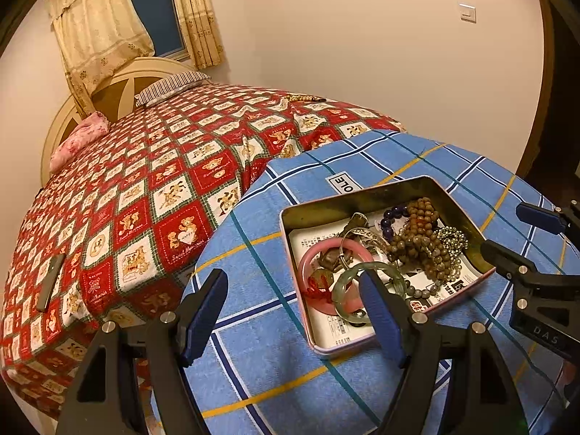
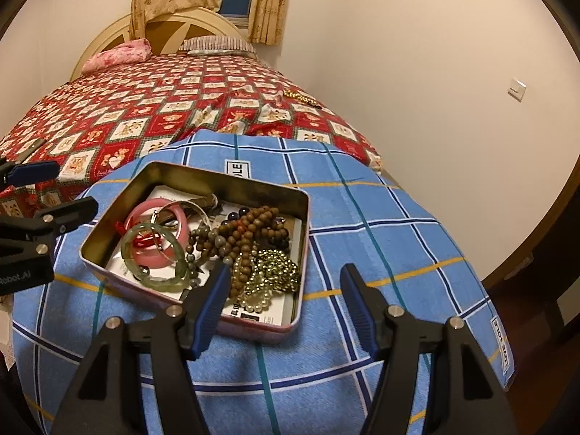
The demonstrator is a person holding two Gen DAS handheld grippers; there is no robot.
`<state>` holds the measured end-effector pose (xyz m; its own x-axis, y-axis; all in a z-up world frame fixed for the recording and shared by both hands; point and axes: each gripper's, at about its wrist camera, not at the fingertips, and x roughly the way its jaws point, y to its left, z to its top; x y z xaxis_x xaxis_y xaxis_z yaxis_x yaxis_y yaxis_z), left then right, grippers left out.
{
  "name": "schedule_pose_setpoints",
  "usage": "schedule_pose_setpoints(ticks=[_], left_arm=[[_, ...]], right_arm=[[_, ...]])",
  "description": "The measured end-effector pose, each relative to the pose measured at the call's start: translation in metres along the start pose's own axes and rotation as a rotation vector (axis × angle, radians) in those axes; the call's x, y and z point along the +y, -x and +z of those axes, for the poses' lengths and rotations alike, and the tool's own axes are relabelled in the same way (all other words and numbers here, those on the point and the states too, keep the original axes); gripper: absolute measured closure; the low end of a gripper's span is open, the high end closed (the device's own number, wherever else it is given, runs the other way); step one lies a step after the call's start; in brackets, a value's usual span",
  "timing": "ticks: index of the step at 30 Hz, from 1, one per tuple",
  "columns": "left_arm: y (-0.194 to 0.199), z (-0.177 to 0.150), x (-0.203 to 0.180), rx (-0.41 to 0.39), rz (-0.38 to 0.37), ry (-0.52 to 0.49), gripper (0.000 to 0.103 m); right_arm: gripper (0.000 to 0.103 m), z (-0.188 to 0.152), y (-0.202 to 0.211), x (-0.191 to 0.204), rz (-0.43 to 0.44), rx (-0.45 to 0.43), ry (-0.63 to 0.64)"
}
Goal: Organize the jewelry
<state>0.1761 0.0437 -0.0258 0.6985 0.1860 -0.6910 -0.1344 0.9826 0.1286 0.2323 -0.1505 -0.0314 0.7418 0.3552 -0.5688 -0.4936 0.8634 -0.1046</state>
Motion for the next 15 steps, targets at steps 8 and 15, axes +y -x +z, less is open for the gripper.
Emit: schedule_pose_setpoints(ticks=[8, 15], left_arm=[[0.007, -0.001, -0.005, -0.004, -0.003, -0.007, 0.028], [0.007, -0.004, -0.006, -0.003, -0.002, -0.010, 0.028]], right_arm=[[0.037, -0.002, 0.009, -0.002, 0.003, -0.016, -0.008], [0.036, -0.002, 0.012, -0.004, 0.001, -0.023, -0.015]])
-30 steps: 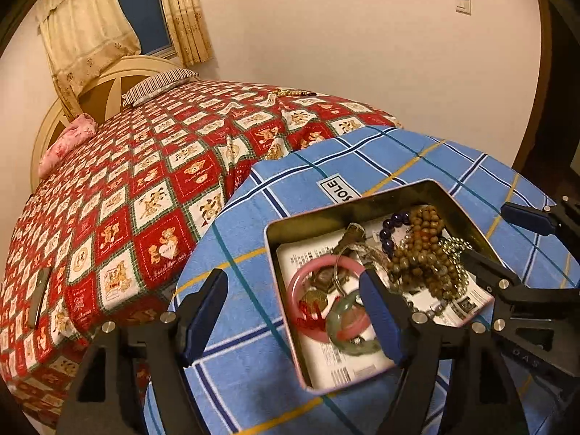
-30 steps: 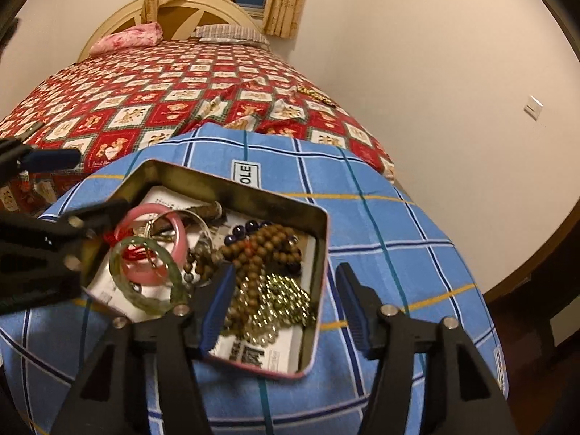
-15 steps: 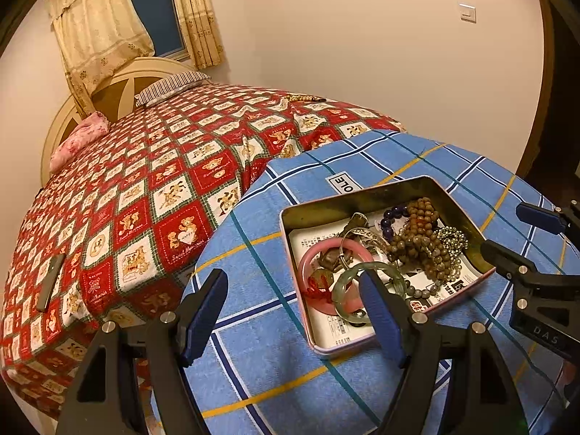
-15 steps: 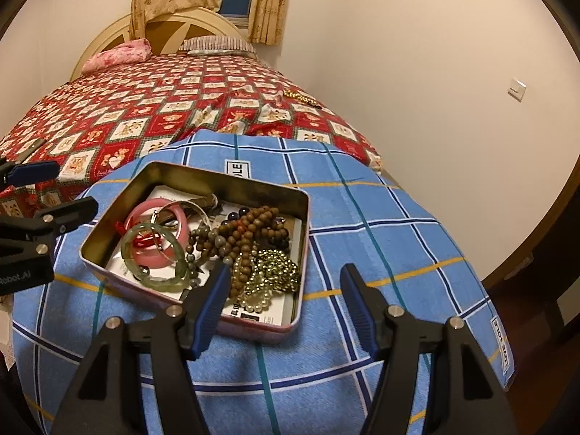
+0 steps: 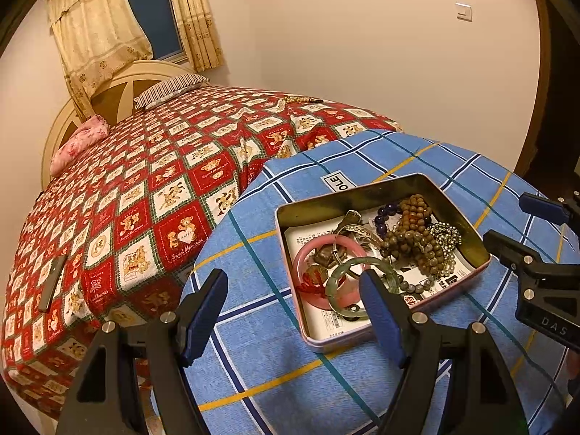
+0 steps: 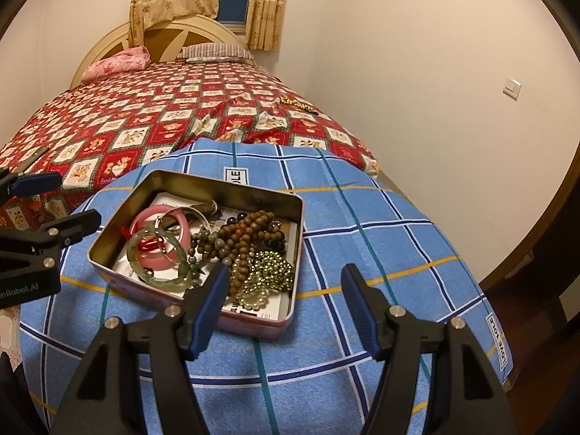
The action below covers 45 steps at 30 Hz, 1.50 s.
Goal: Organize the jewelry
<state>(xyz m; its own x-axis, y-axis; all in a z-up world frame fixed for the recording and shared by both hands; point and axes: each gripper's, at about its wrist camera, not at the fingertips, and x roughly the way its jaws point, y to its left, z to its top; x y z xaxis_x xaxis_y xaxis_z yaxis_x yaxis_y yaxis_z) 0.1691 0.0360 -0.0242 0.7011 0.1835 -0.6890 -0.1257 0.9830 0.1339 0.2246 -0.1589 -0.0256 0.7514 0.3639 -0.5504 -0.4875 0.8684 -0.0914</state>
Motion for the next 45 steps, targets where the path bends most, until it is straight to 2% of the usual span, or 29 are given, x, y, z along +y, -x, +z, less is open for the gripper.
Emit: schedule_pose_setpoints(ticks=[28, 42, 45], left_arm=[[0.0012, 0.0035, -0.0020, -0.008, -0.001, -0.007, 0.028], [0.0030, 0.0062, 0.0011, -0.024, 0.028, 0.006, 0.028], [0.0039, 0.0075, -0.0004, -0.029, 0.032, 0.004, 0.023]], right_arm=[[0.032, 0.0027, 0.0006, -0.0033, -0.006, -0.014, 0.001], [0.032, 0.0035, -0.0009, -0.0055, -0.010, -0.016, 0.002], [0.032, 0.0026, 0.0000, -0.0039, -0.009, -0.016, 0.002]])
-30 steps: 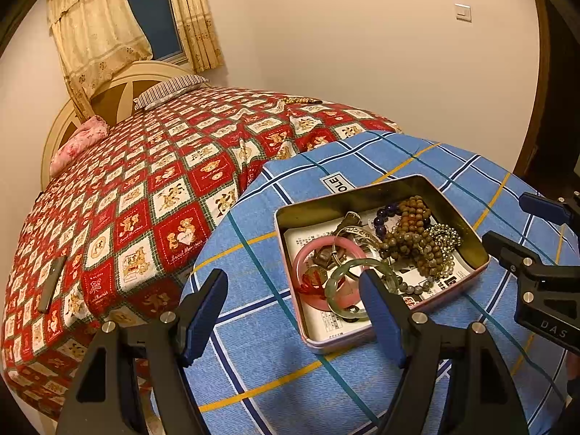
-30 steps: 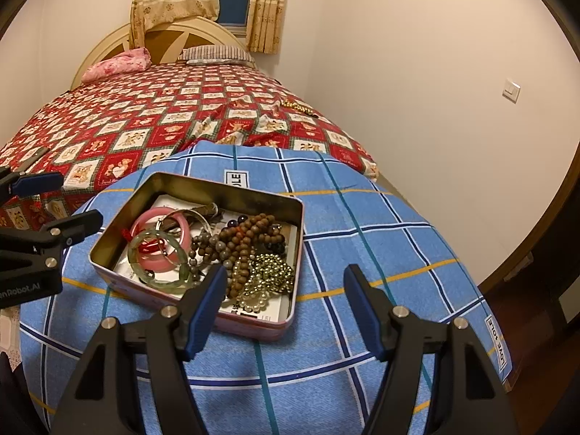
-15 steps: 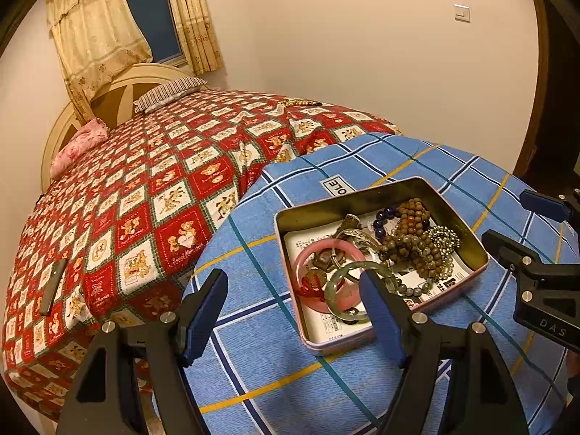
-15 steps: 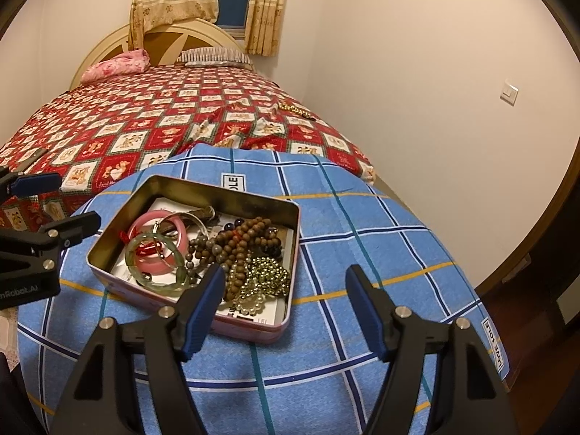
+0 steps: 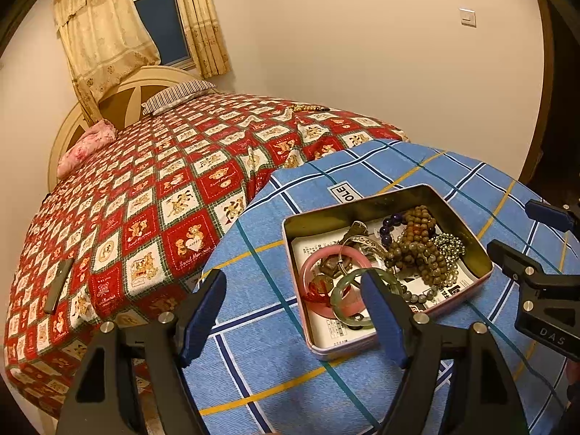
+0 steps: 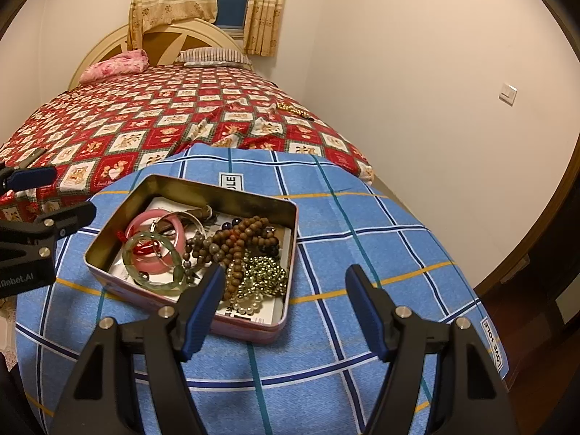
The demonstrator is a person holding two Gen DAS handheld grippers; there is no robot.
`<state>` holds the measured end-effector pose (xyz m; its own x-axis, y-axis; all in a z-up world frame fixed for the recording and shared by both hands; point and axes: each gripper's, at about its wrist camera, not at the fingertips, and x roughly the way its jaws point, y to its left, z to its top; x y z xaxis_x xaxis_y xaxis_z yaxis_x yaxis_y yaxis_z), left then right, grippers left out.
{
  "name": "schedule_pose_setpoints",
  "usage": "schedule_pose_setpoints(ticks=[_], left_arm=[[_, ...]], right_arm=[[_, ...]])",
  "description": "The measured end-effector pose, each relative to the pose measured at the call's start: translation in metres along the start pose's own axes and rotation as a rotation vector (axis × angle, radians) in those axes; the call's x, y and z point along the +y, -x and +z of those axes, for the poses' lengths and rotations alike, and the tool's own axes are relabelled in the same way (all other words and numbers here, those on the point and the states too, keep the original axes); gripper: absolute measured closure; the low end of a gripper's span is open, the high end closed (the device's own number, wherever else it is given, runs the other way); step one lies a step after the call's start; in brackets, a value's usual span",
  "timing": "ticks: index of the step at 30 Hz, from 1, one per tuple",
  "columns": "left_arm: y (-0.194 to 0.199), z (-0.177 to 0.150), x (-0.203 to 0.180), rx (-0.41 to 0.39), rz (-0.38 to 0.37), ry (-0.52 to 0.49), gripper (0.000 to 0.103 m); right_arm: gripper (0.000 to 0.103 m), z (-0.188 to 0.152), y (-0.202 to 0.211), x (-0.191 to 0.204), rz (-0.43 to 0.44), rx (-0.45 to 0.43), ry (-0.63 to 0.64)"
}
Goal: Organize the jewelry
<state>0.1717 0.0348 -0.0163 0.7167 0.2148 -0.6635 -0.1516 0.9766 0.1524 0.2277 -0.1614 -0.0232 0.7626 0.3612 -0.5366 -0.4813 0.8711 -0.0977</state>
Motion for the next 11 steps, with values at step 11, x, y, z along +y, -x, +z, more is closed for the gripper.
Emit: schedule_pose_setpoints(ticks=[11], left_arm=[[0.0040, -0.0045, 0.0010, -0.033, 0.033, 0.003, 0.016]], right_arm=[[0.031, -0.0053, -0.0045, -0.0037, -0.001, 0.009, -0.005]])
